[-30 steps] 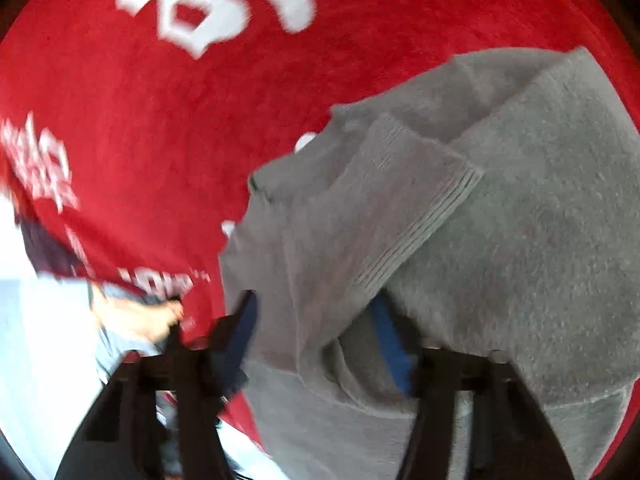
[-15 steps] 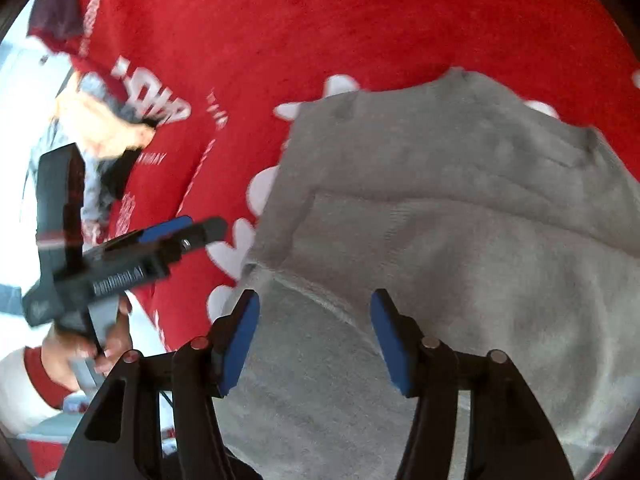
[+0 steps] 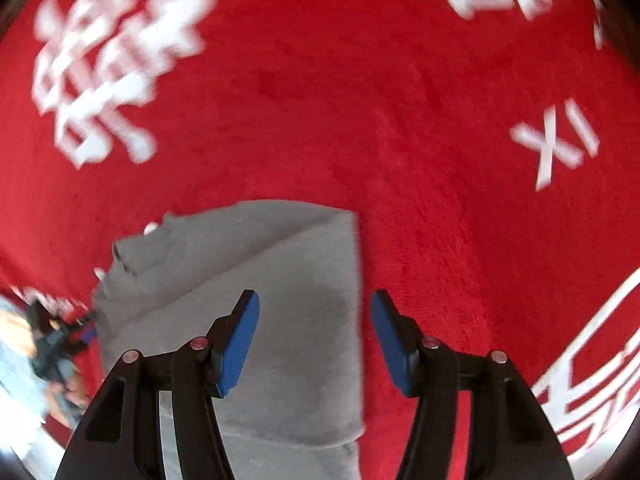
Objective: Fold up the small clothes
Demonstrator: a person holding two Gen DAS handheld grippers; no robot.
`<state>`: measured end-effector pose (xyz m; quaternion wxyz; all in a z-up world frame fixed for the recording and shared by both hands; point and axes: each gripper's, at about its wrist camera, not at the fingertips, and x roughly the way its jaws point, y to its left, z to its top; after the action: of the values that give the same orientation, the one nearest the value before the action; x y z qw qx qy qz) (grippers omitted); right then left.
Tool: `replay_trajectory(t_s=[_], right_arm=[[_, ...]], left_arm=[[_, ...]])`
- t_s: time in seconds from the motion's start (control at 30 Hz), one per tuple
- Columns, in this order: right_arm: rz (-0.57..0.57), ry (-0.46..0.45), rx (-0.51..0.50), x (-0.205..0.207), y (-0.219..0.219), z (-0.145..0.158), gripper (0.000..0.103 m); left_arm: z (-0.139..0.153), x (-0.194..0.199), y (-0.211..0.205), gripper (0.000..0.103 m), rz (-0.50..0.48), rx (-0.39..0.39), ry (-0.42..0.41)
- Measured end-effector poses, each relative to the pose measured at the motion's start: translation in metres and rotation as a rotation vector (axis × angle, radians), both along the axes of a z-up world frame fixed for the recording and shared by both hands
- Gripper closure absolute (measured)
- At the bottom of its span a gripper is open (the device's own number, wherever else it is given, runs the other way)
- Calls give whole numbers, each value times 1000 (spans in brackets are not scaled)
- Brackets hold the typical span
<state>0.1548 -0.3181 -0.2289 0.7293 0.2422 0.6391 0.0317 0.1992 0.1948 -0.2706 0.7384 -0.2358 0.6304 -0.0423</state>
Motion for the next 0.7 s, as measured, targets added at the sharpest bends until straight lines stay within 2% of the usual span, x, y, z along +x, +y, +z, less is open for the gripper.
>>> replay_trajectory(t_s=[0.07,0.1,0.13,0.17,0.2,0.23,0.27,0.3,0.37,0.43,0.53,0.63,0.67,0.7], right_arm=[[-18,28,75,4,-9,-19,41],[-11,35,146,5,-8,-28,41],[-6,39,168,5,-6,-32,41],[1,38,176,7,-4,-35,41],[3,29,181,7,-4,-35,41],[-2,27,190,8,-5,-35,46],[-10,44,187,7,-4,-36,70],[-22,69,199,9,-8,-37,89],[-4,66,213,11,-8,-28,94],[65,23,200,15,4,-11,95],[122,-17,166,24,11,1,95],[117,35,43,26,9,-22,95],[111,61,5,24,6,-30,89],[88,53,4,20,4,-35,88]], left_arm=[[1,2,-9,27,-42,20,-15],[2,4,-13,28,-62,16,-18],[4,4,-19,31,-85,4,-24],[4,5,-23,35,-103,7,-29],[5,6,-28,46,-129,24,-36],[4,6,-34,63,-153,49,-37],[4,6,-38,75,-167,76,-37],[3,6,-39,85,-173,101,-37],[10,4,-39,85,-147,116,-53],[17,0,-41,85,-153,142,-83],[12,-3,-33,85,-137,144,-70],[5,-3,-23,84,-82,115,-56],[4,-3,-20,81,-64,106,-49],[2,-5,-23,75,-48,107,-43]])
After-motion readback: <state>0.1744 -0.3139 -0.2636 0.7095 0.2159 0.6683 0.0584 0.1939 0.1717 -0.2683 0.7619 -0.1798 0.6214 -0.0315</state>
